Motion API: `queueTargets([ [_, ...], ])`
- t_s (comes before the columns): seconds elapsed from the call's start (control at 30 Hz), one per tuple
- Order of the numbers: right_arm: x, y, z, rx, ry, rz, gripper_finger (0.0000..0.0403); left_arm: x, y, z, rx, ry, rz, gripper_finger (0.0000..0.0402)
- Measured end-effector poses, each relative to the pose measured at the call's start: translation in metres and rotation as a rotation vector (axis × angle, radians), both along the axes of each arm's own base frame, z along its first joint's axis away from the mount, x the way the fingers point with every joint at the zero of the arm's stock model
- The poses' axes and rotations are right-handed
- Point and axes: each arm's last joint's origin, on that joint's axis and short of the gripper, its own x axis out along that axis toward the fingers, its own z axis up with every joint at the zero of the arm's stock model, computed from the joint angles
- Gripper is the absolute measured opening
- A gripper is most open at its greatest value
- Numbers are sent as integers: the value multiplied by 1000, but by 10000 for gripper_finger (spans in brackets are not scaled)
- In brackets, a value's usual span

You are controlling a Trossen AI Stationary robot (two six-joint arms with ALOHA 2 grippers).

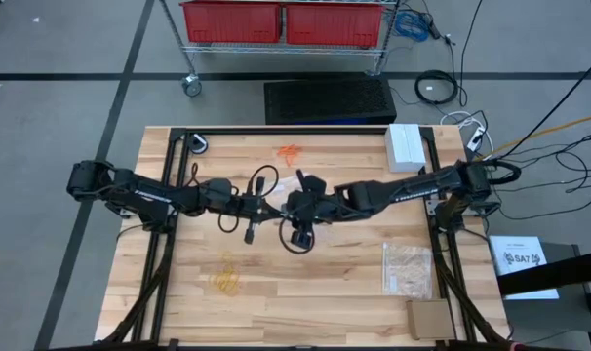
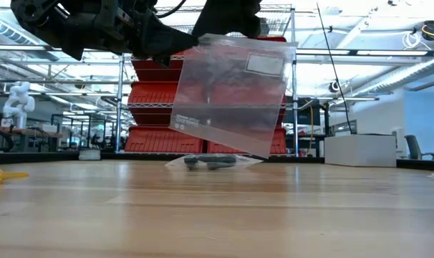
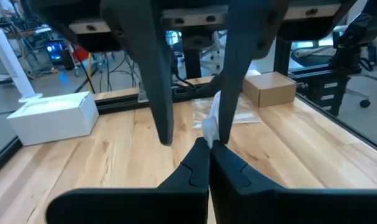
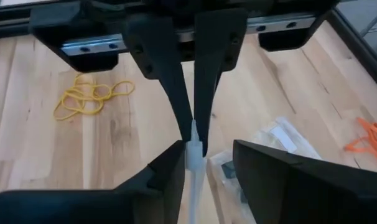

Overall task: Sort rubber bands
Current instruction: Open the top zip bag

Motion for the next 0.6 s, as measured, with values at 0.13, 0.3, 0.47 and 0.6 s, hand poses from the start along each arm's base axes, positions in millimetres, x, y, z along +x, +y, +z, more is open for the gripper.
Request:
queueTargets([
  [0.13, 0, 0, 0, 7, -4, -6, 94, 0, 0, 0, 0, 0, 0, 1],
  [0.3, -1, 0, -1, 5, 12, -6, 17, 0, 1, 0, 2, 4, 22, 0],
  [0.47, -3, 3, 1, 13, 17, -11, 18, 0, 1, 0, 2, -2, 21, 0],
  [0.6, -7, 6, -2, 8, 61, -11, 16, 0, 1, -1, 9, 4, 25, 0],
])
